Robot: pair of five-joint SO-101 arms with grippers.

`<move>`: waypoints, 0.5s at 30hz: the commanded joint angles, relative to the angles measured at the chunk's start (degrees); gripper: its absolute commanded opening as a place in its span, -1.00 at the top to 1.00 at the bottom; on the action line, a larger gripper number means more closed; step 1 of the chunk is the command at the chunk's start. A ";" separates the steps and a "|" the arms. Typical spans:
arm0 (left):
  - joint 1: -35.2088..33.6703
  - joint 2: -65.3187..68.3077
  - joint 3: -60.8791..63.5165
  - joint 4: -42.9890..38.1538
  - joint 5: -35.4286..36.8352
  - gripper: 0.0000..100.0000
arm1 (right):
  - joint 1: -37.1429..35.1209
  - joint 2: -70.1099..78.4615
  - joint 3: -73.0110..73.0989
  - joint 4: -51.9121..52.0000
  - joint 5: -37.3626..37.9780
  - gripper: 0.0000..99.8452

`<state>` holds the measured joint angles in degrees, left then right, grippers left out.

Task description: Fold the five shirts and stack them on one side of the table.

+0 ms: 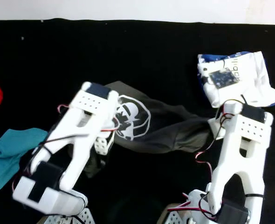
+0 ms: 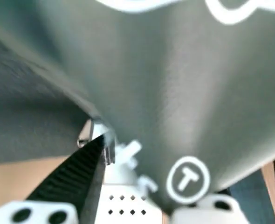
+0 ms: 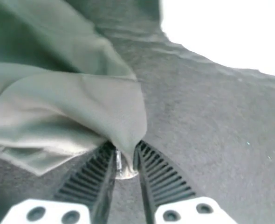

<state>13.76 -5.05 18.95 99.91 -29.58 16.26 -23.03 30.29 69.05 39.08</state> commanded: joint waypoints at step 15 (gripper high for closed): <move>-1.98 -4.97 -1.80 -4.66 -0.53 0.56 | 5.05 -1.98 -11.03 0.13 0.97 0.99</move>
<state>12.88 -6.81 20.62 93.41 -29.58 20.92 -23.03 21.85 69.05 39.34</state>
